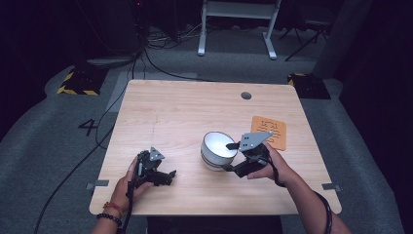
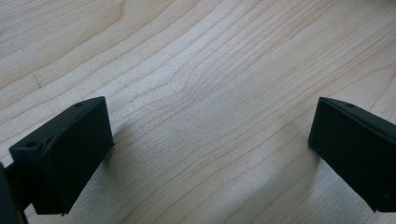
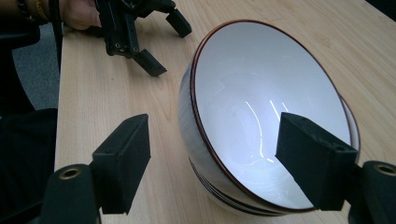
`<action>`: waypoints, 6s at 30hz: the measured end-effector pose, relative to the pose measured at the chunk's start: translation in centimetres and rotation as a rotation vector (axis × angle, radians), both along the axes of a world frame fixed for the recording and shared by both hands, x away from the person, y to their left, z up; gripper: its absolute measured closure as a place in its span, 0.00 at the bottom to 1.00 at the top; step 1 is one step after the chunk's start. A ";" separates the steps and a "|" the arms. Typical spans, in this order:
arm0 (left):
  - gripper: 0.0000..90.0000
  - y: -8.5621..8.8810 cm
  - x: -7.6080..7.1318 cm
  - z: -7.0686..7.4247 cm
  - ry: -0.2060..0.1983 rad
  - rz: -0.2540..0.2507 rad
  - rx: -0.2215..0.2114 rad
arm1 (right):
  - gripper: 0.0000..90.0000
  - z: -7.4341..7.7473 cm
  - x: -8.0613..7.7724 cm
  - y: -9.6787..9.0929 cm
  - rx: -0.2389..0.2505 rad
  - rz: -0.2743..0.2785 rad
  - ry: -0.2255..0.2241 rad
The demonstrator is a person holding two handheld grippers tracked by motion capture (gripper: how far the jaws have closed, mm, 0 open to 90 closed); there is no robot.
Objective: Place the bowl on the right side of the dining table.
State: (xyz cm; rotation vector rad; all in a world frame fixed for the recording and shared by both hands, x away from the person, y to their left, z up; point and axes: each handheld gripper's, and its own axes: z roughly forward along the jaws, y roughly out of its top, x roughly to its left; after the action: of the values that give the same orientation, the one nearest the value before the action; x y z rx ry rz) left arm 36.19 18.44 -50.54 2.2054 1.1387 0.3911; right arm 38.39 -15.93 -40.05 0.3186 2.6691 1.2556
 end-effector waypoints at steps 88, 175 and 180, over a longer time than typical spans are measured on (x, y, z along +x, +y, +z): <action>0.00 0.0 0.0 0.0 0.000 0.000 0.000 | 0.91 1.8 1.2 0.3 0.058 0.080 0.031; 0.00 0.0 0.0 -0.1 -0.003 -0.001 -0.006 | 0.91 0.9 7.9 -12.3 -0.033 -0.381 -0.005; 0.00 0.0 0.0 -0.1 -0.003 -0.001 -0.007 | 0.91 0.2 8.8 -12.4 -0.049 -0.398 0.008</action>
State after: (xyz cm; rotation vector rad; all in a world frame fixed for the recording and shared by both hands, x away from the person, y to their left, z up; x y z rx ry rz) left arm 36.21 18.40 -50.62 2.1988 1.1360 0.3895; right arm 47.16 -28.38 -39.82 0.8006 2.4677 1.0632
